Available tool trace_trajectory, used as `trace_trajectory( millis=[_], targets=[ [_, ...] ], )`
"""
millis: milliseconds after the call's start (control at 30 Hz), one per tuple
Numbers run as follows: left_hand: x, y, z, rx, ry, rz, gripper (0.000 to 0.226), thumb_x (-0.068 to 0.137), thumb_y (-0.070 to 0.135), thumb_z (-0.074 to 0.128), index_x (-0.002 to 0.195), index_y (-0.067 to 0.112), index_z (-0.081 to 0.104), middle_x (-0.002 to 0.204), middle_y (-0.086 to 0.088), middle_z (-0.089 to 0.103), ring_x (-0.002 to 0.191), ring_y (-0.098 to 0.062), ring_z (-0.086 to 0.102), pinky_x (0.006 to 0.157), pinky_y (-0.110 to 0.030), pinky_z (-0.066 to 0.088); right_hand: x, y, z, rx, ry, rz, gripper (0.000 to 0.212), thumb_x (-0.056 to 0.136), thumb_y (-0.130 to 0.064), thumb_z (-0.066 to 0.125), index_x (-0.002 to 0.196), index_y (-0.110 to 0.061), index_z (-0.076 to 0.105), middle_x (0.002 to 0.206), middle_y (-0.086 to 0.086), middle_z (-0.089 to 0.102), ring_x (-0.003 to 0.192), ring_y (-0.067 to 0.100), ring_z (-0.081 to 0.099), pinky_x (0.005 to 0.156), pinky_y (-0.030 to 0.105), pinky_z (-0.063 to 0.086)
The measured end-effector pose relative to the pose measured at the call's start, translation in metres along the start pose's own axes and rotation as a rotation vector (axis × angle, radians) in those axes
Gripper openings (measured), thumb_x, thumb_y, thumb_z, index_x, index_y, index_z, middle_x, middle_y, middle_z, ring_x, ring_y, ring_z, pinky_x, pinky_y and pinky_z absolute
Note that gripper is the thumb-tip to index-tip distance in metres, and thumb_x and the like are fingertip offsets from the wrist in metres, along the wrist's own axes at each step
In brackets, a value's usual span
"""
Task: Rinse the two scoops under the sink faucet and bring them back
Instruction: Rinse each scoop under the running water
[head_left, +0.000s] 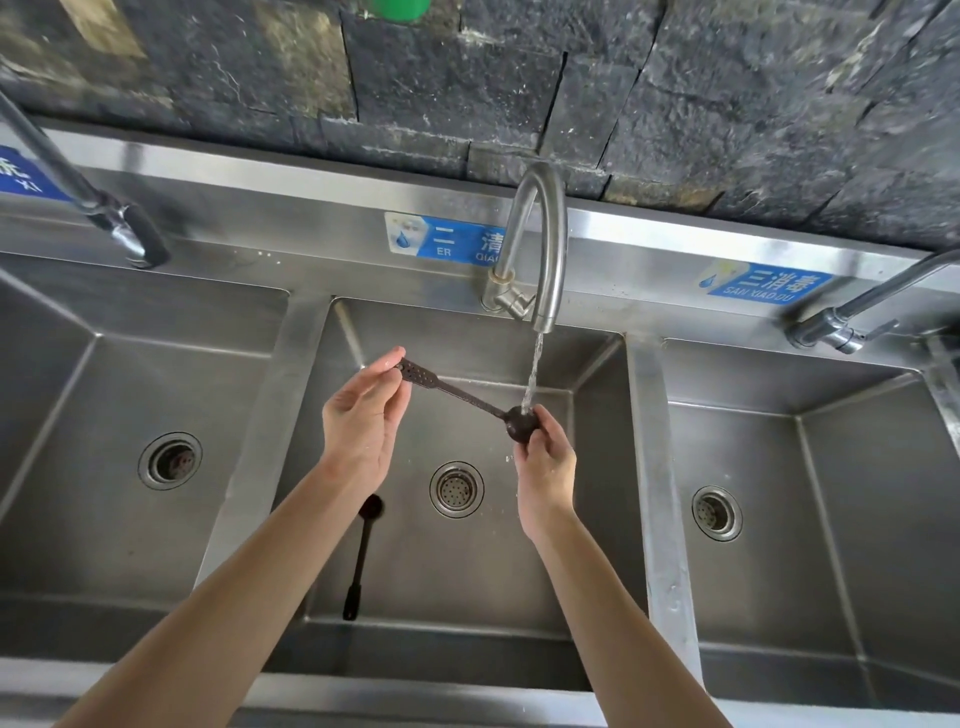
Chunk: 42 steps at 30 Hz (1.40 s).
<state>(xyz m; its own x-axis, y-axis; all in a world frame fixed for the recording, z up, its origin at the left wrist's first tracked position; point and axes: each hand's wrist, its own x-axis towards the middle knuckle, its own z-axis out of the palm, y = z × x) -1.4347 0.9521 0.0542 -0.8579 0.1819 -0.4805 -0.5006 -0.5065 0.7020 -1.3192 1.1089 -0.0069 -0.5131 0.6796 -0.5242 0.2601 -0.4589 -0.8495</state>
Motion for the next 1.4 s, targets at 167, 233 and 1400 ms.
trace_trajectory(
  millis=[167, 233, 1400],
  targets=[
    [0.01, 0.007, -0.021, 0.091, 0.01, 0.03, 0.019, 0.091, 0.0, 0.068, 0.106, 0.008, 0.076, 0.12, -0.009, 0.073, 0.112, -0.016, 0.07, 0.089, -0.022, 0.057, -0.005, -0.01, 0.003, 0.083, 0.008, -0.041, 0.02, 0.108, -0.017, 0.053, 0.114, -0.014, 0.072, 0.112, 0.007, 0.074, 0.107, 0.014, 0.075, 0.086, 0.018, 0.059],
    [0.014, 0.007, -0.028, 0.158, 0.05, 0.02, 0.018, 0.089, 0.004, 0.072, 0.106, 0.007, 0.075, 0.112, -0.01, 0.076, 0.103, -0.019, 0.074, 0.084, -0.02, 0.058, -0.004, -0.021, 0.003, 0.079, 0.018, -0.01, 0.02, 0.106, -0.024, 0.057, 0.105, -0.015, 0.075, 0.102, 0.006, 0.077, 0.1, 0.013, 0.076, 0.081, 0.017, 0.06],
    [0.003, -0.065, -0.001, -0.18, 0.158, -0.413, 0.032, 0.087, -0.011, 0.065, 0.119, -0.008, 0.065, 0.118, -0.02, 0.069, 0.096, -0.022, 0.072, 0.077, -0.024, 0.062, -0.003, -0.065, -0.065, 0.105, -0.031, -0.118, 0.032, 0.1, -0.003, 0.059, 0.124, -0.019, 0.074, 0.099, -0.008, 0.079, 0.102, 0.006, 0.074, 0.089, 0.014, 0.057]
  ],
)
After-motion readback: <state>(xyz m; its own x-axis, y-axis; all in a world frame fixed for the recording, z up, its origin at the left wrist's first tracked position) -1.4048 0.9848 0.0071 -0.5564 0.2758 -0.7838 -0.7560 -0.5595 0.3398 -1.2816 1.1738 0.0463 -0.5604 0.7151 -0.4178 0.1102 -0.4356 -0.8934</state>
